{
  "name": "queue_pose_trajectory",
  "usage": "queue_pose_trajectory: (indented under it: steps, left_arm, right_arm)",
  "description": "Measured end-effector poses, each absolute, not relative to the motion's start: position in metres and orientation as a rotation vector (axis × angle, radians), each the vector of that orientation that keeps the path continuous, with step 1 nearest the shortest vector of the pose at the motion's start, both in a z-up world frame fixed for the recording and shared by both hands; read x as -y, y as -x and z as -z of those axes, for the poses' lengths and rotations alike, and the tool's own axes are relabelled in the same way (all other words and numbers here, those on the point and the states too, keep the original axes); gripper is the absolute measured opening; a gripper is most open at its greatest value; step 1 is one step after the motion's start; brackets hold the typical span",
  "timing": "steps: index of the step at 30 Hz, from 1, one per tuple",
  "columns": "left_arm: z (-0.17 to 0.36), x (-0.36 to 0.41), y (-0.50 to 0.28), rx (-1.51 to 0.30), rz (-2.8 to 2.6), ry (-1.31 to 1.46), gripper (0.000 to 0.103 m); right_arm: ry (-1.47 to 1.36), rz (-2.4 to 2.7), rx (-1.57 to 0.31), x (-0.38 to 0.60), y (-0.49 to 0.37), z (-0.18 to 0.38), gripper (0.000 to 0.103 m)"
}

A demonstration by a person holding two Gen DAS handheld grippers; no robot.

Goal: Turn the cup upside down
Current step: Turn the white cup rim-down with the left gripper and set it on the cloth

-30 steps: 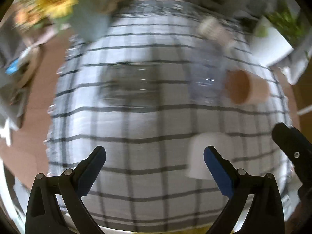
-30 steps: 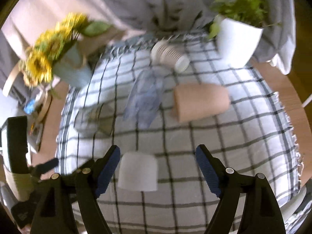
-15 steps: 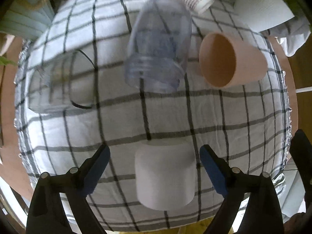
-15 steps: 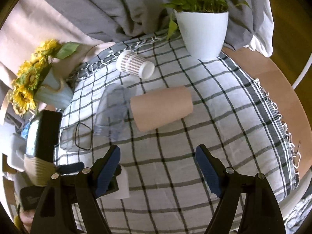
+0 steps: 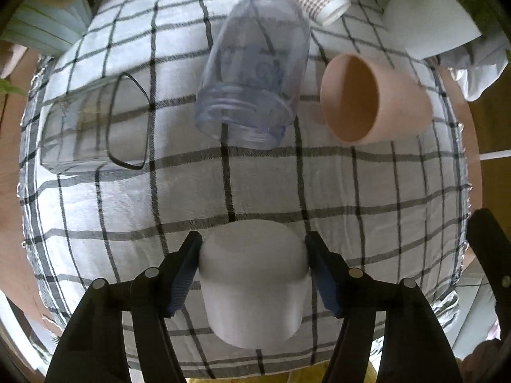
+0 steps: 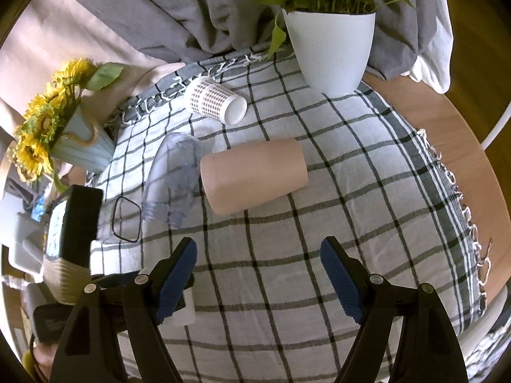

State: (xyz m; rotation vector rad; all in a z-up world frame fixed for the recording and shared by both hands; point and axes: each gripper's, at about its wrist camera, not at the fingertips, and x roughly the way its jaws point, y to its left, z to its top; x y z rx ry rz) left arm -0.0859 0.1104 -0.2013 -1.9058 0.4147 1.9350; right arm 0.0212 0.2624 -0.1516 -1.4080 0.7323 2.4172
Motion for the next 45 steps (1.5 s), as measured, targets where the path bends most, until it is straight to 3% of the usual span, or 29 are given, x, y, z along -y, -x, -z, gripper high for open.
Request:
queue_pose_trajectory:
  steps: [7, 34, 38, 45]
  left_arm:
    - [0.168, -0.101, 0.073, -0.394, -1.999, 1.804, 0.064]
    - [0.196, -0.141, 0.093, -0.482, -2.029, 1.799, 0.065]
    - [0.189, -0.139, 0.089, -0.471, -2.048, 1.789, 0.080]
    - [0.130, -0.113, 0.066, -0.449, -2.224, 1.583, 0.094]
  right_arm:
    - [1.397, -2.438, -0.717, -0.264, -0.024, 0.145, 0.080]
    - [1.335, -2.416, -0.667, -0.282, -0.028, 0.138, 0.080]
    - [1.340, -2.403, -0.675, -0.284, -0.028, 0.137, 0.080]
    - [1.226, -2.478, -0.569, -0.271, -0.042, 0.099, 0.084]
